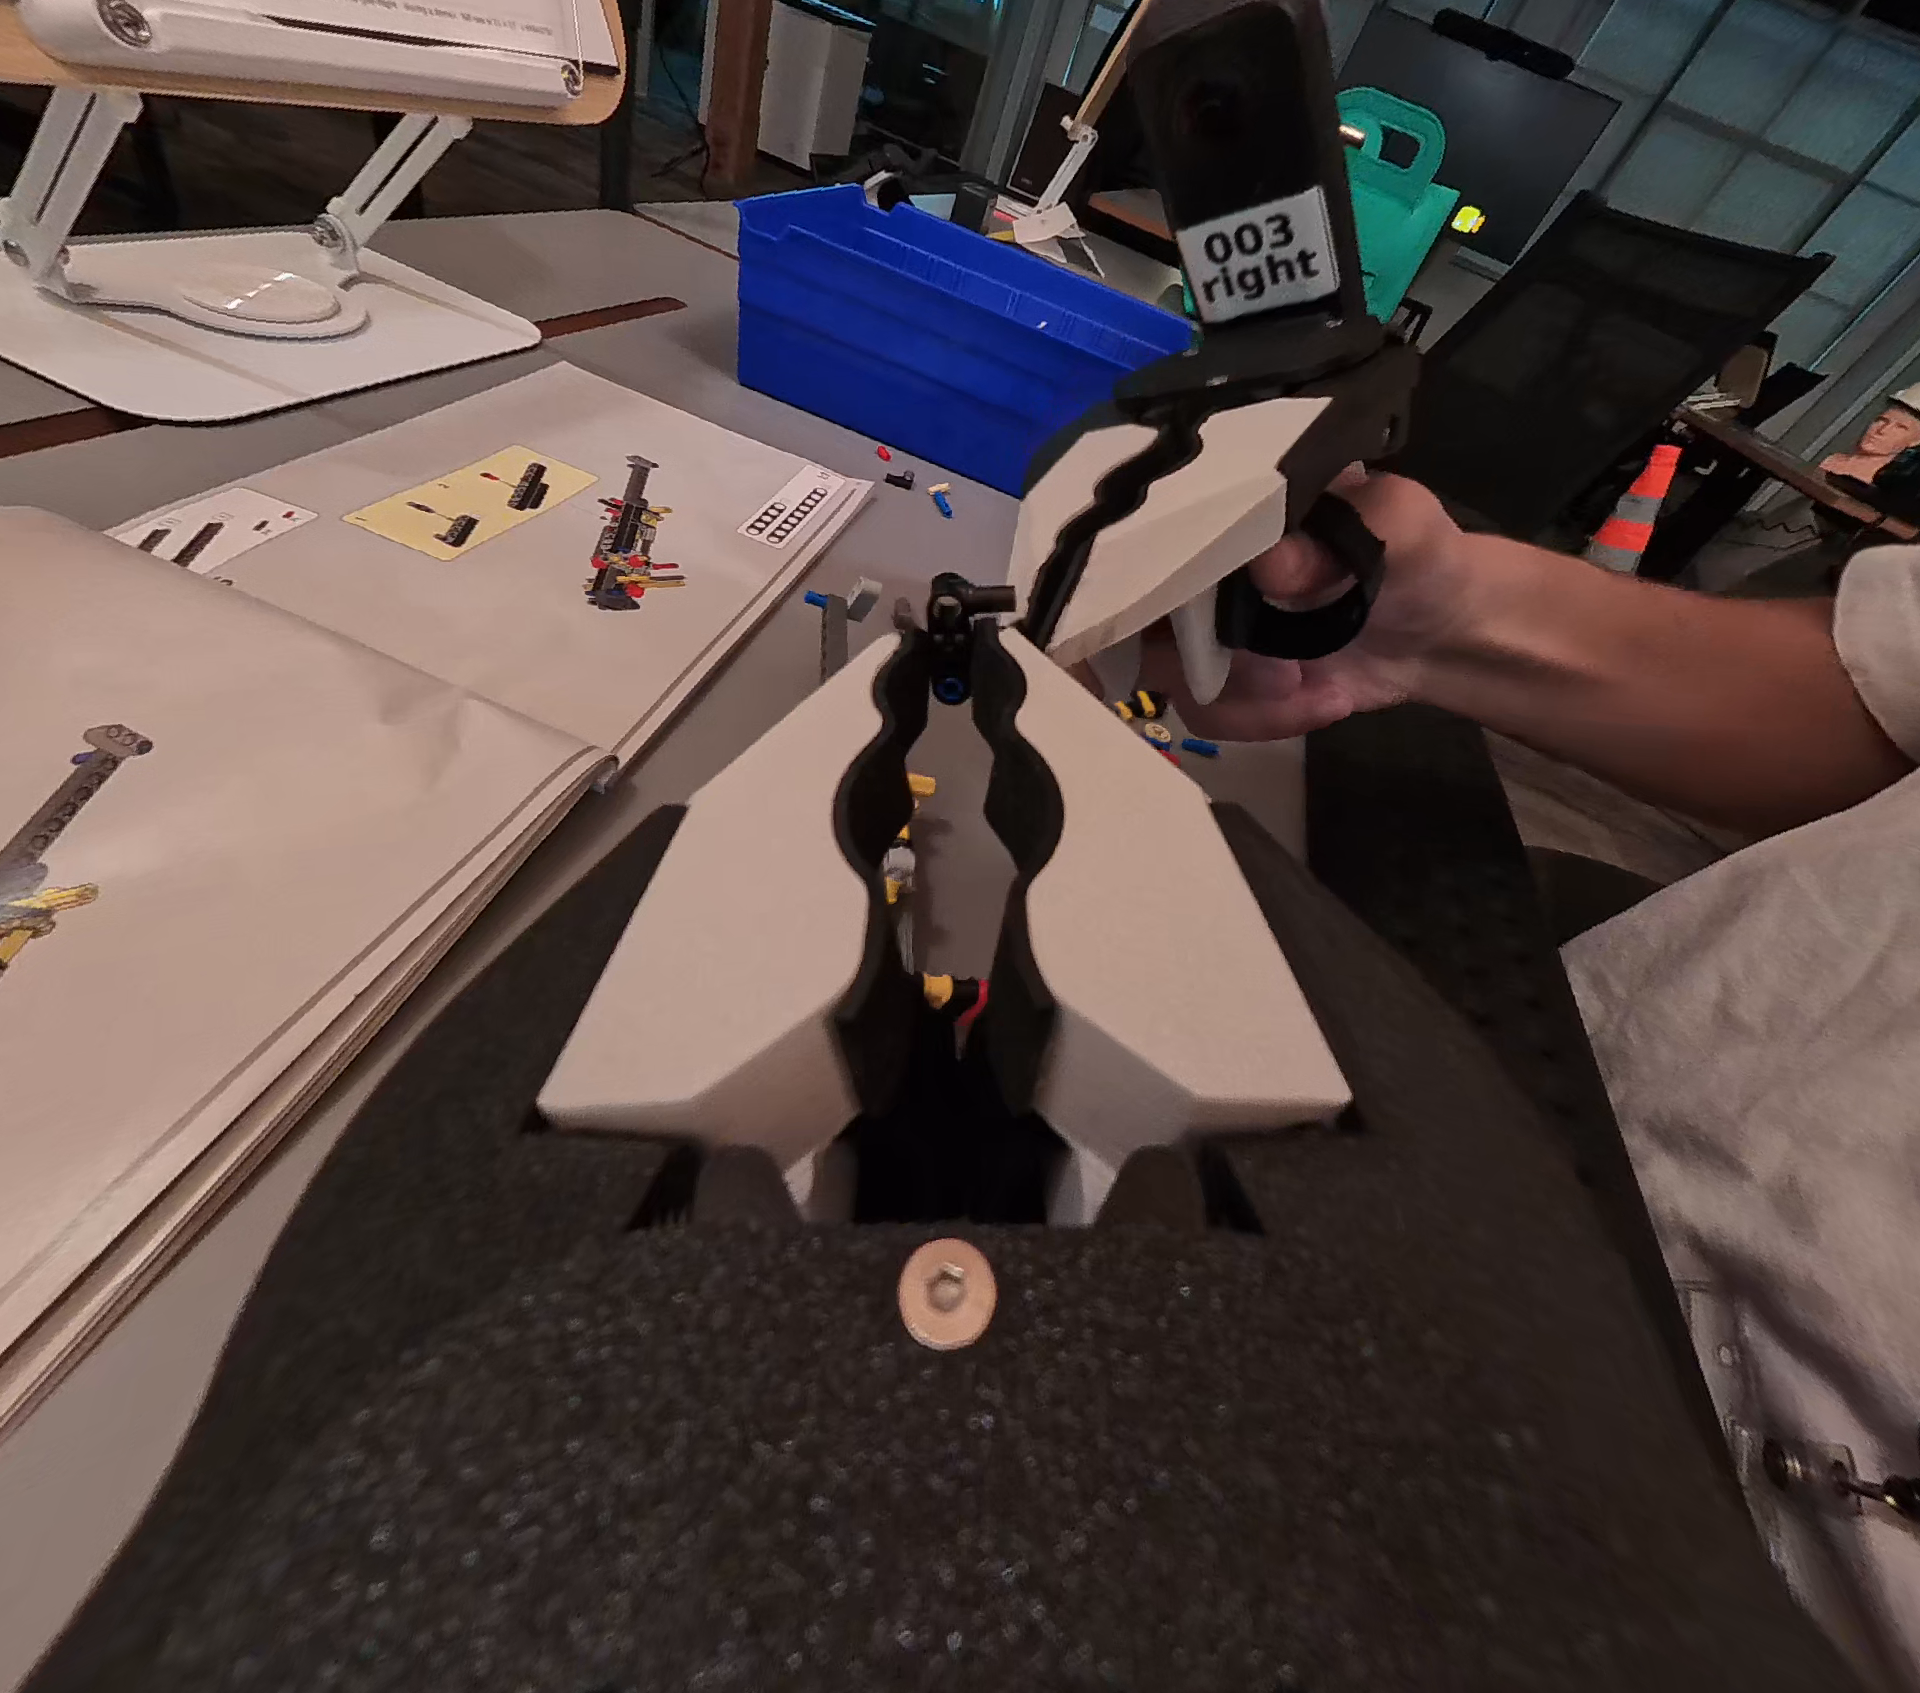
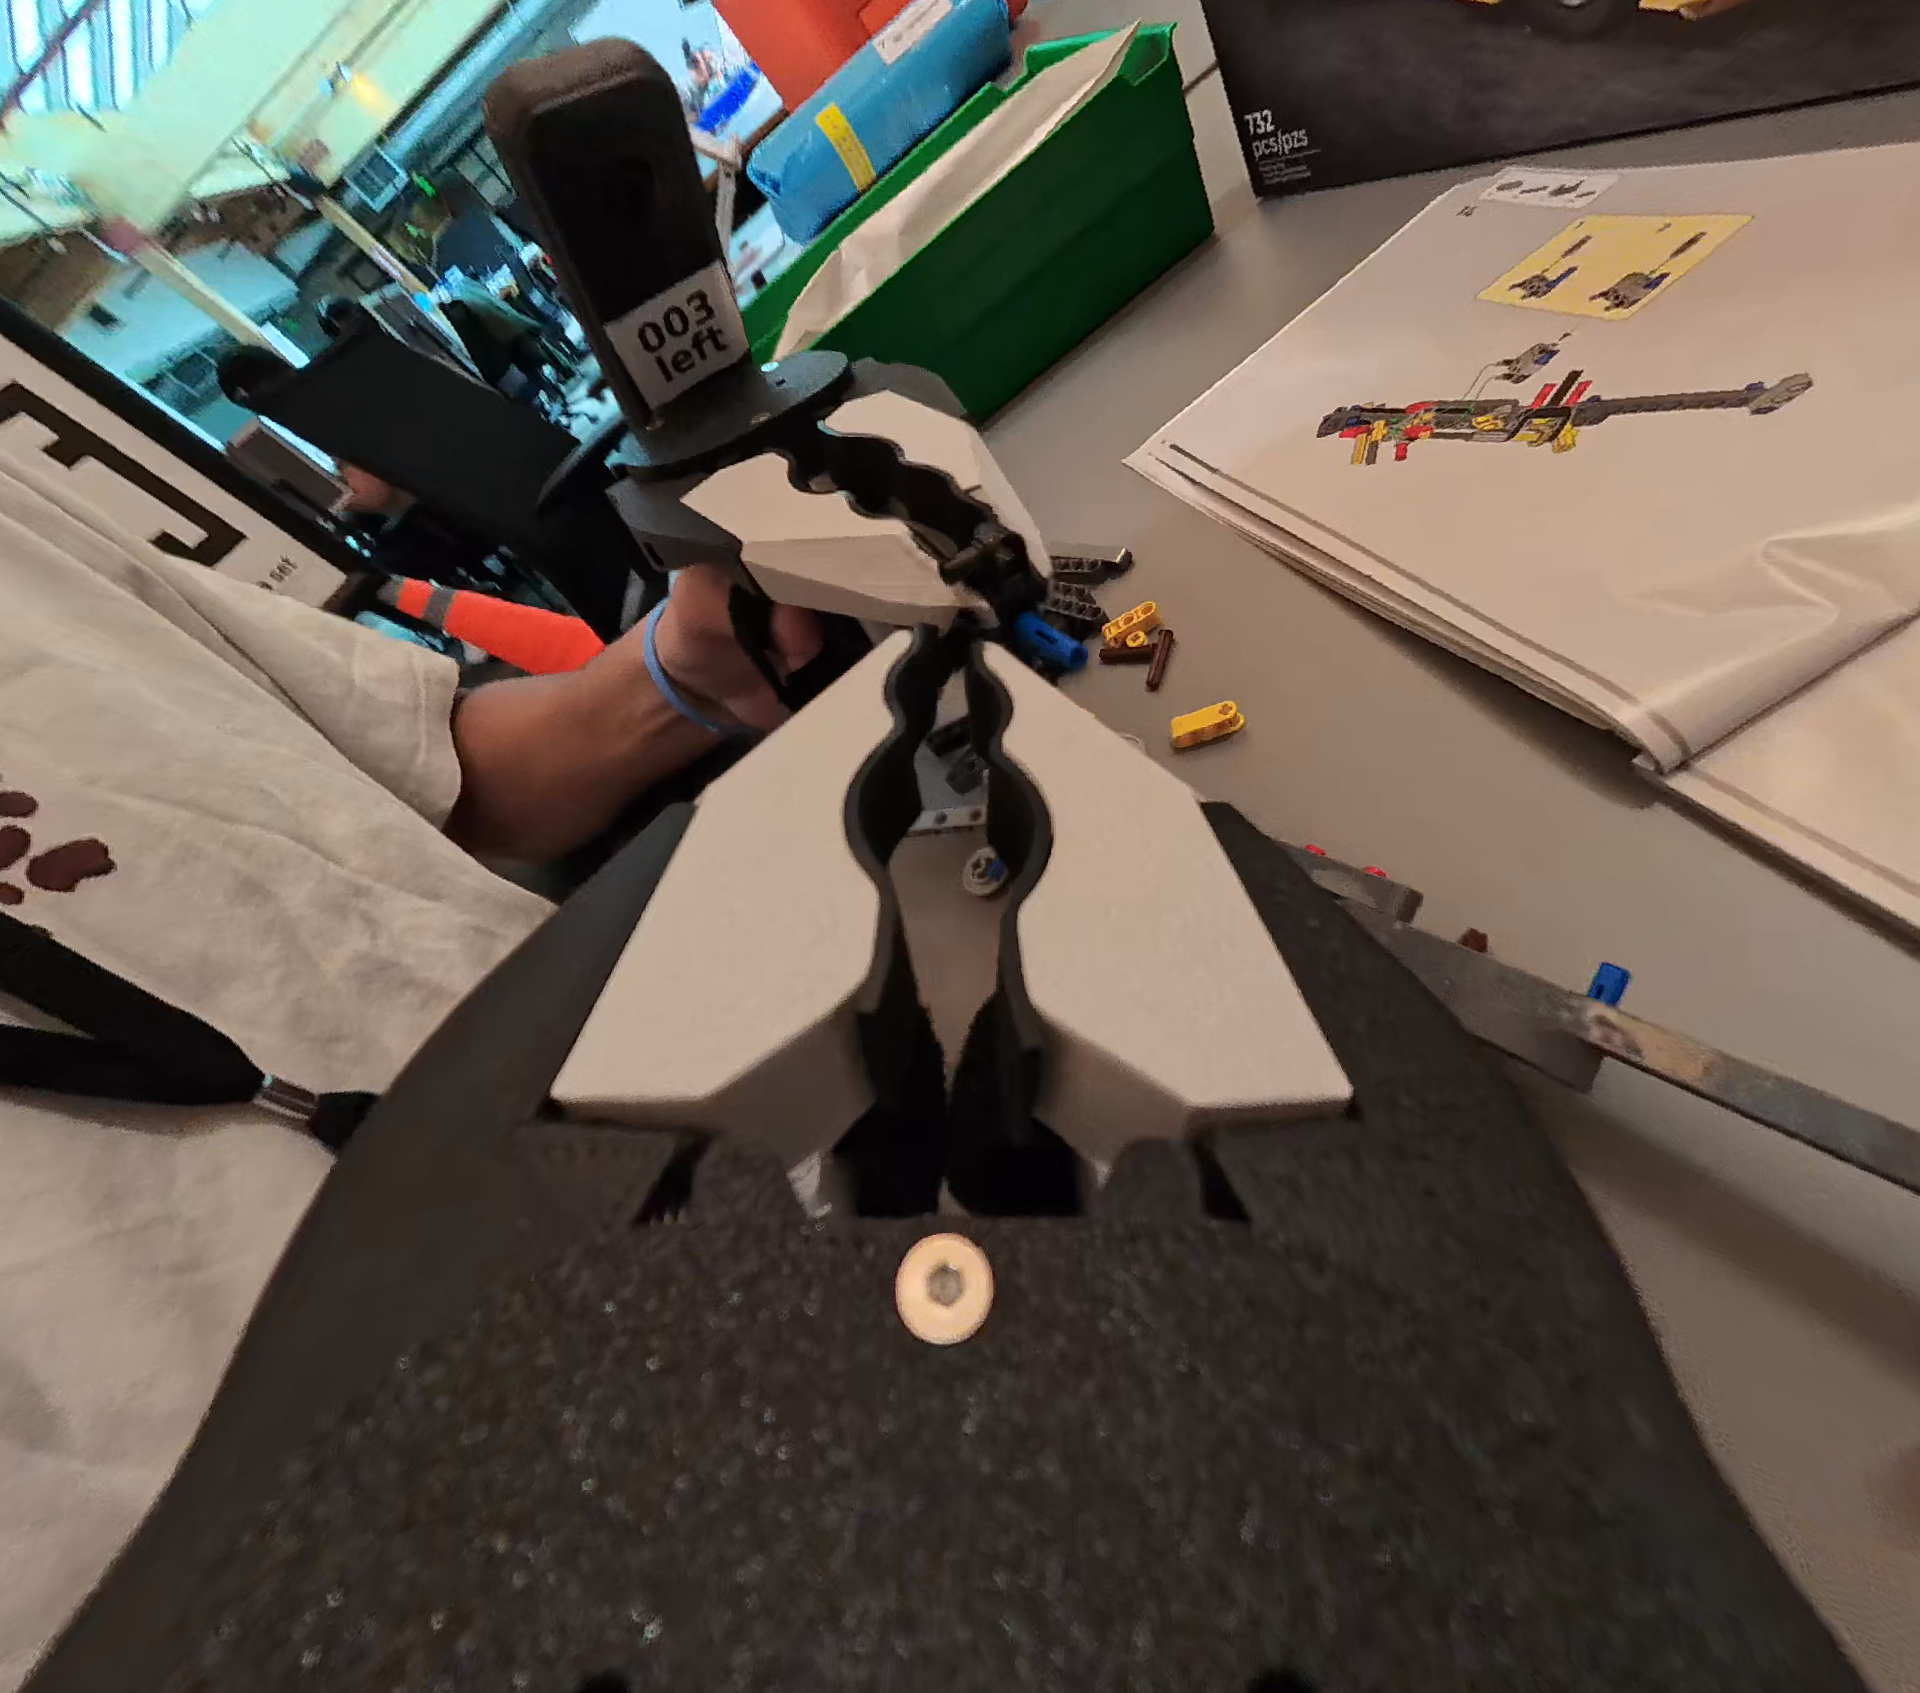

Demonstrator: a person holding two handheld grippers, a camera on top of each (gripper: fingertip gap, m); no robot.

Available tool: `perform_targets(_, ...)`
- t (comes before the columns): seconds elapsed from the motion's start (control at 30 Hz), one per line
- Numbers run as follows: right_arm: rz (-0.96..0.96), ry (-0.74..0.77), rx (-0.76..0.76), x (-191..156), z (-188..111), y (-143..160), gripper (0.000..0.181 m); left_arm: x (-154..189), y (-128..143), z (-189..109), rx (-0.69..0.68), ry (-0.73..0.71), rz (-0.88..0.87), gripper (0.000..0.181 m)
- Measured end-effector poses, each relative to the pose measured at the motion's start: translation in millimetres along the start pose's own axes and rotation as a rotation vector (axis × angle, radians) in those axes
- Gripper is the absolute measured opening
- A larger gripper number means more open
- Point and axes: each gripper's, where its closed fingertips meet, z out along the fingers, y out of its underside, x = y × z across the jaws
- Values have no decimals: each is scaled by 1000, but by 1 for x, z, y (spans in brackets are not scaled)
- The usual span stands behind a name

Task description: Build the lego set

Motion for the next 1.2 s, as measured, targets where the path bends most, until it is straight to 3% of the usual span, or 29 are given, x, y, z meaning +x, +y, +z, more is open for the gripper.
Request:
perform_targets(0.13,-38,113,139,21,-29,-2,3,-5,1,-2,-11,-27,22,7)
perform_targets(0.27,-287,377,280,47,-78,-2,4,-7,-6,-6,18,-30,2,7)
perform_targets(0.37,-171,209,248,14,-63,4,3,-1,-6,-3,29,7,-22,6)
perform_targets(0.5,-278,201,135,-3,-26,13,4,11,-4,3,39,66,-60,7)
perform_targets(0.63,-340,264,127,0,-10,11,3,15,-1,6,26,74,-50,7)
perform_targets(1.2,-287,247,153,-3,-11,4,3,11,-4,3,38,53,-36,7)
